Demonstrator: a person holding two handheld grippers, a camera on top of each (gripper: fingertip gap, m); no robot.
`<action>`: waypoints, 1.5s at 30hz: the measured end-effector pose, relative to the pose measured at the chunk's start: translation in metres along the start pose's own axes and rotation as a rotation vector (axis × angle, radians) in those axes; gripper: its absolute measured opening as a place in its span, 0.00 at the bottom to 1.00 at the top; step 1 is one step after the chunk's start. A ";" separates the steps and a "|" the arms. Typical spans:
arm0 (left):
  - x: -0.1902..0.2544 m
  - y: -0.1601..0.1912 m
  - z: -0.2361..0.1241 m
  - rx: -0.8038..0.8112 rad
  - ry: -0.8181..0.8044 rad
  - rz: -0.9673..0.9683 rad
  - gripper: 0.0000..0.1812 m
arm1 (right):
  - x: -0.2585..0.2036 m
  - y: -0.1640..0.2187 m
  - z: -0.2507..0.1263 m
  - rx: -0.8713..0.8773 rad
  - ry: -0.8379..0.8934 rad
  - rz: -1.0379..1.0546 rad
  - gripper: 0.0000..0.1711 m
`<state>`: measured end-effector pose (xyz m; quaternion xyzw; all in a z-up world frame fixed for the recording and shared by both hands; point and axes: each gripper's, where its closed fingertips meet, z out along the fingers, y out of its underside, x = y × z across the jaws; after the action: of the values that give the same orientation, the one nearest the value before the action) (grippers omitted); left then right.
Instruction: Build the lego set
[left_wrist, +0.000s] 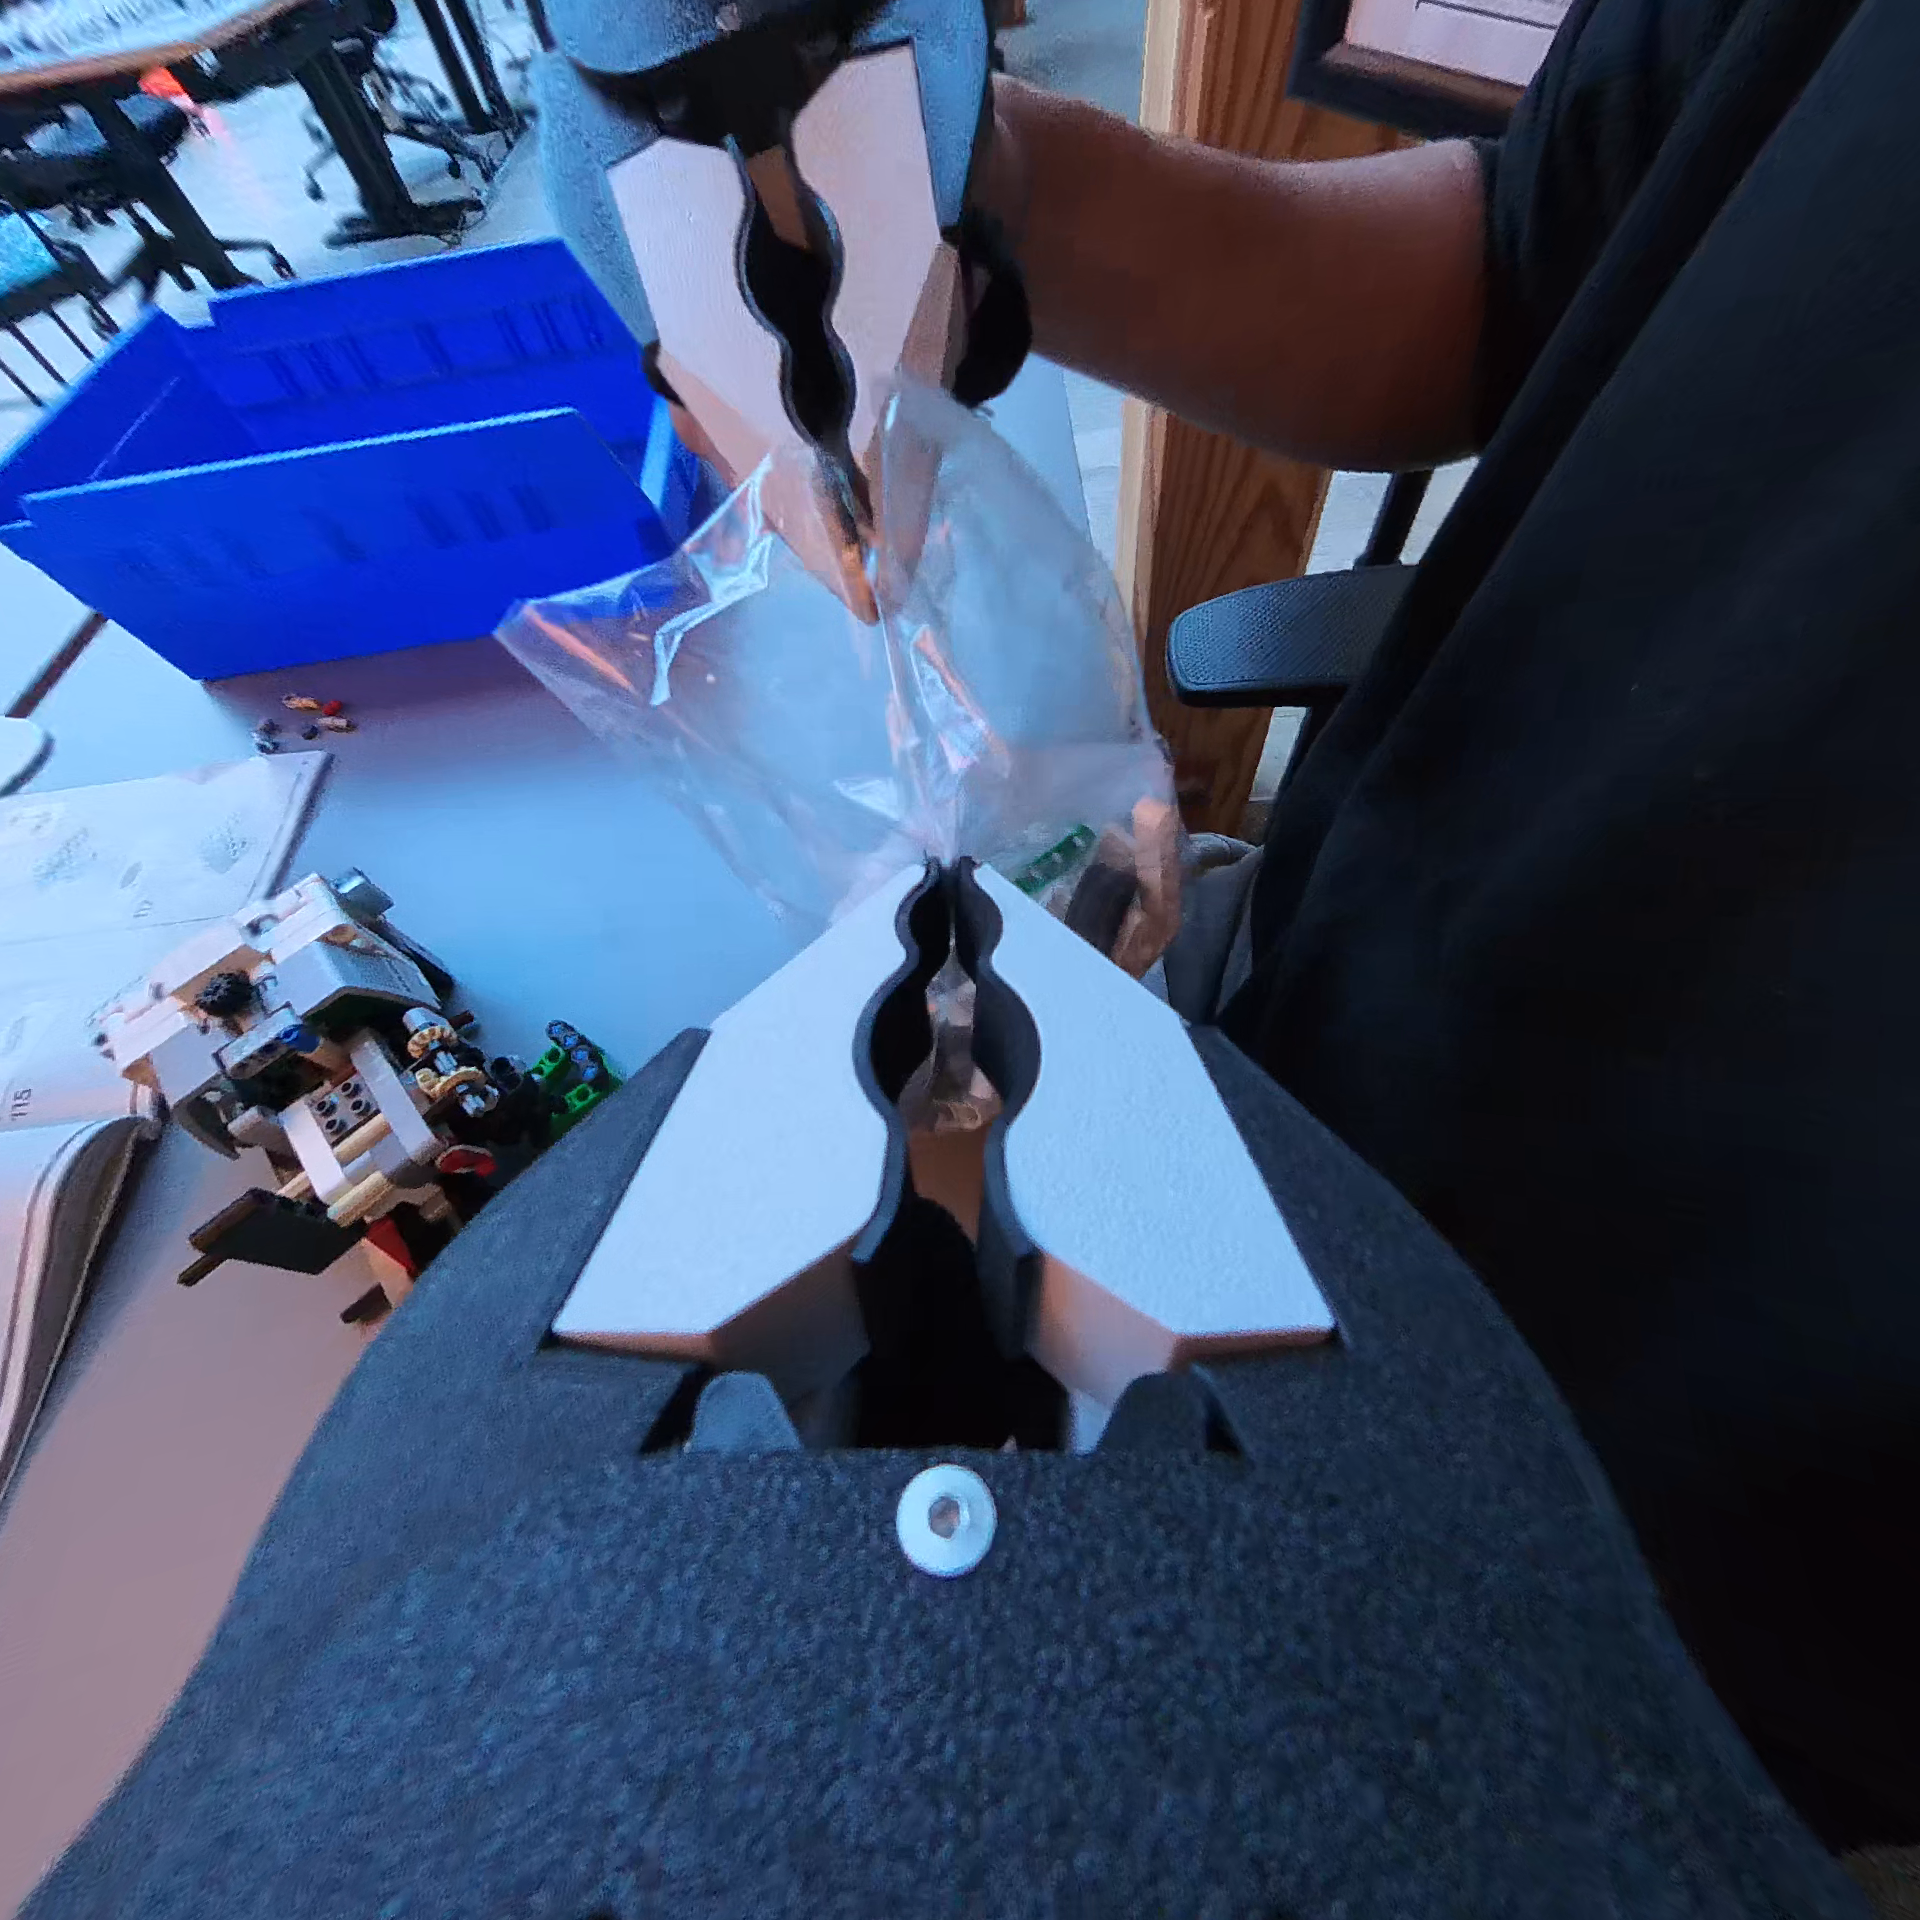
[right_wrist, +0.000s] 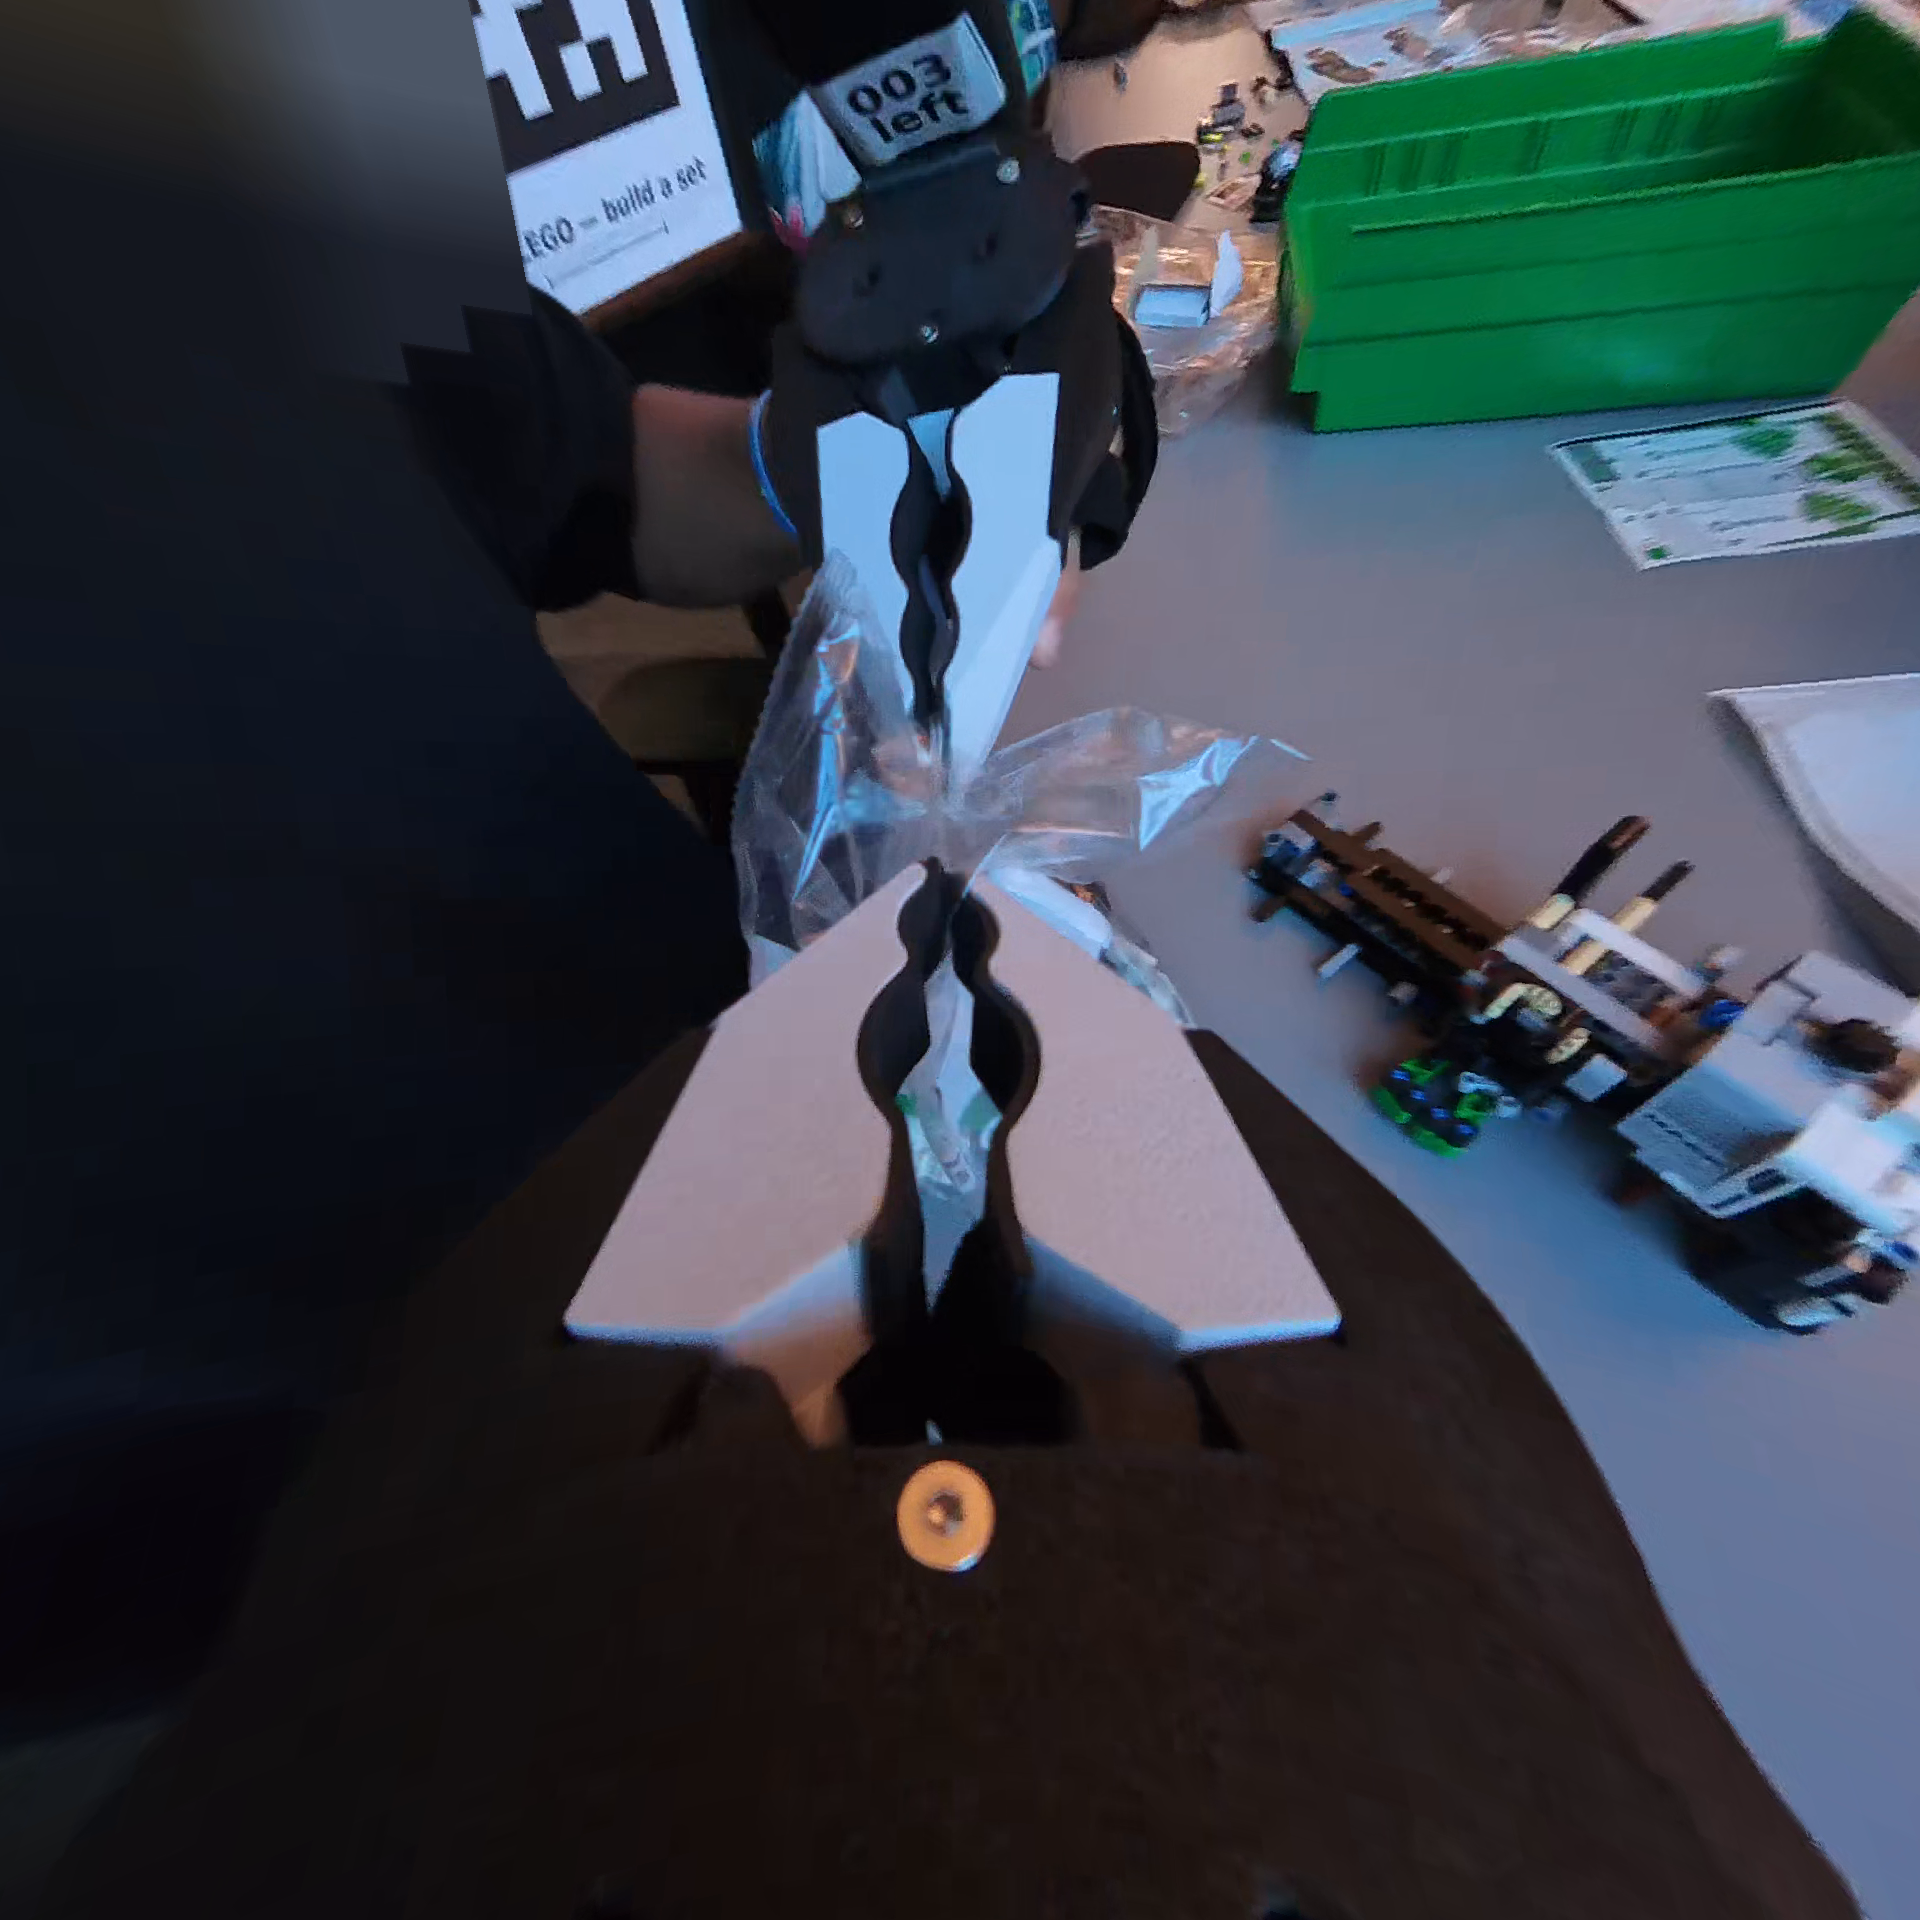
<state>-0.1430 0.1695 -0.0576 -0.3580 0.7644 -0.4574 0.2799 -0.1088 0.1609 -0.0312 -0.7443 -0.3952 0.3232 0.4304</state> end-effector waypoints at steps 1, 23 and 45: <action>0.000 0.000 -0.001 0.007 -0.007 0.006 0.00 | 0.000 0.000 0.000 -0.007 0.015 -0.019 0.00; -0.021 -0.019 -0.004 -0.033 0.056 -0.163 0.06 | 0.014 -0.009 0.007 -0.023 0.254 -0.180 0.00; -0.034 -0.021 -0.016 -0.024 -0.126 -0.112 0.00 | 0.022 -0.016 -0.016 0.117 0.261 -0.027 0.00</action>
<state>-0.1288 0.1979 -0.0290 -0.4317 0.7293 -0.4399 0.2972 -0.0900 0.1794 -0.0129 -0.7484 -0.3264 0.2403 0.5250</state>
